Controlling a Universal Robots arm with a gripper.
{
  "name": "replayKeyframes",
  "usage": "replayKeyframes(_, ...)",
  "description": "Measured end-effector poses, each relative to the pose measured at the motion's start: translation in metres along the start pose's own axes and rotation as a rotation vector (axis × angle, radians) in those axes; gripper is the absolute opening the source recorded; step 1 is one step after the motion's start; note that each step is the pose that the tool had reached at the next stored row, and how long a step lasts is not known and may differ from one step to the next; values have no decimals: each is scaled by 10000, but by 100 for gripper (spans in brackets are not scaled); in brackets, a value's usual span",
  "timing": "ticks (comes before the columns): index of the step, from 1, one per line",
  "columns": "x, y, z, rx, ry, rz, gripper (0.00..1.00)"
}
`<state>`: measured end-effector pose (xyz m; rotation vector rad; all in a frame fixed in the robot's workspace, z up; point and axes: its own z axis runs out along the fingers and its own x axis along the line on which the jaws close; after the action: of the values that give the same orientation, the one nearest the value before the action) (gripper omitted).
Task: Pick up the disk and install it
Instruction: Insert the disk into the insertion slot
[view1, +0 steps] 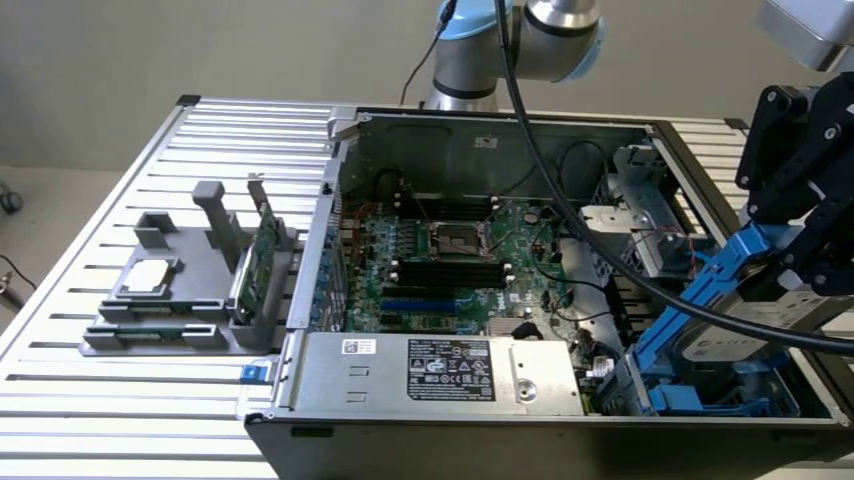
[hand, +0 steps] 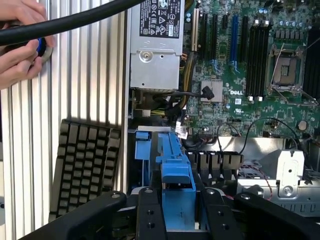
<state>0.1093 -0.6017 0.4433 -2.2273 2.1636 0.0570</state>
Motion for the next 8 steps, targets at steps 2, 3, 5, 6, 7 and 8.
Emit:
replayKeyframes(2, 2, 0, 1, -26, -2, 1, 33)
replayKeyframes(3, 3, -1, 0, -39, -1, 2, 33)
replayKeyframes(5, 9, -2, 1, -67, -3, 3, 33)
replayKeyframes(6, 12, -6, 0, -83, -4, 3, 33)
replayKeyframes(7, 14, -13, 0, -101, -3, 4, 33)
replayKeyframes(8, 15, -24, 0, -116, -4, 6, 33)
